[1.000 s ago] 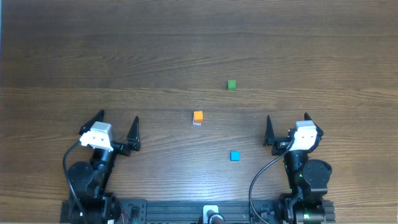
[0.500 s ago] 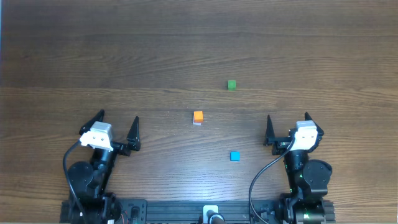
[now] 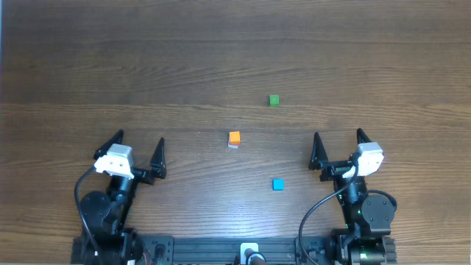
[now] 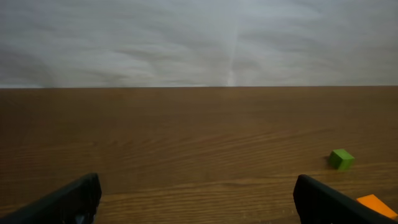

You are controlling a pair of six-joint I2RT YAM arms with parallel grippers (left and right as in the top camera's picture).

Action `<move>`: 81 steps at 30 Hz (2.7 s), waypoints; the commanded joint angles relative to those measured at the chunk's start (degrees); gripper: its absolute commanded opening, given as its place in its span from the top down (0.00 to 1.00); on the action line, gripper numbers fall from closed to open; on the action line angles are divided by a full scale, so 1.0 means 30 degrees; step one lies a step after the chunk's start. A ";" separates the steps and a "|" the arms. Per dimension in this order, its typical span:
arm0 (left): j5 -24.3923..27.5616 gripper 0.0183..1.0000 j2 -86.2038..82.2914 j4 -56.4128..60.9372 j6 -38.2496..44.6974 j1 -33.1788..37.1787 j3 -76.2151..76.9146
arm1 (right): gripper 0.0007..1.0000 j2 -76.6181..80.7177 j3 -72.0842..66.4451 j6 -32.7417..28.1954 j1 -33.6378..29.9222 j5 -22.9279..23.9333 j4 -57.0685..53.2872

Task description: Stack Cubes

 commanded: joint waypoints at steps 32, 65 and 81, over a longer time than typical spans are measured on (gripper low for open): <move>0.0175 0.00 -0.0226 0.0080 0.0277 0.0102 -0.0153 | 0.01 3.3405 2.6950 0.3264 0.6033 0.1814 -1.6356; 0.0175 0.00 -0.0226 0.0080 0.0277 0.0102 -0.0153 | 0.28 4.0355 2.8596 0.3351 0.6288 0.3832 -1.5446; 0.0168 0.00 -0.0226 0.0080 0.0277 0.0102 -0.0153 | 0.72 4.0355 2.8589 0.3548 0.6295 0.3825 -1.5431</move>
